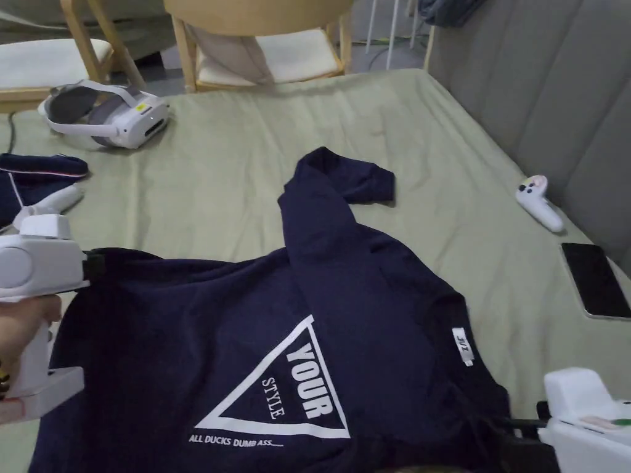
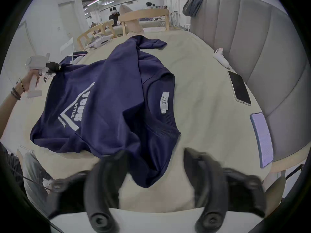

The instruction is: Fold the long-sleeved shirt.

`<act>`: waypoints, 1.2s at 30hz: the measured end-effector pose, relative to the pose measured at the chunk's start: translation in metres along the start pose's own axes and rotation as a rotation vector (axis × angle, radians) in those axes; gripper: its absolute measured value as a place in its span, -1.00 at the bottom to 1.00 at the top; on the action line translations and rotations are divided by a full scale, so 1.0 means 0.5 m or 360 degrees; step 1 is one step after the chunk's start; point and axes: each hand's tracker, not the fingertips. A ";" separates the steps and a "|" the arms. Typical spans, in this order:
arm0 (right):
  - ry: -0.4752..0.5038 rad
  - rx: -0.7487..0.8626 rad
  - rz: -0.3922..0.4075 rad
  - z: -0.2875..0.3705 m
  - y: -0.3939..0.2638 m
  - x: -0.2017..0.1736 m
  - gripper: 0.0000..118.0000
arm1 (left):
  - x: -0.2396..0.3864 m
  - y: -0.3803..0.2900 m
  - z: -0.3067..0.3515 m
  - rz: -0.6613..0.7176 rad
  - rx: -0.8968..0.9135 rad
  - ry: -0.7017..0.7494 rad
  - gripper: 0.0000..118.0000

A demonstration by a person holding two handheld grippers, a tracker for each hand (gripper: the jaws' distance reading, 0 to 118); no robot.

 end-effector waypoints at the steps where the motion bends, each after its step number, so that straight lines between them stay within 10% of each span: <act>1: -0.0035 -0.0017 0.0034 -0.008 -0.002 -0.002 0.50 | 0.006 -0.001 0.002 -0.0018 0.0008 -0.0012 -0.86; 8: 0.0018 -0.0107 0.0089 -0.063 0.000 -0.031 0.00 | 0.000 0.005 0.003 0.0008 0.0011 -0.0013 -0.85; 16: 0.0036 -0.0168 0.0378 -0.095 -0.014 -0.074 -0.10 | 0.020 -0.004 0.036 -0.0013 0.0020 -0.0004 -0.86; 20: 0.0001 -0.0116 0.0505 -0.081 -0.014 -0.103 -0.82 | 0.028 -0.008 0.061 0.0011 0.0034 -0.0017 -0.86; 29: 0.0265 0.0394 0.0017 0.126 0.096 0.005 -0.87 | -0.012 0.027 0.160 0.0094 0.0080 -0.0070 -0.86; 36: 0.0142 0.0948 0.0096 0.299 0.386 0.030 -0.87 | -0.039 0.113 0.279 0.0132 0.0271 -0.0051 -0.86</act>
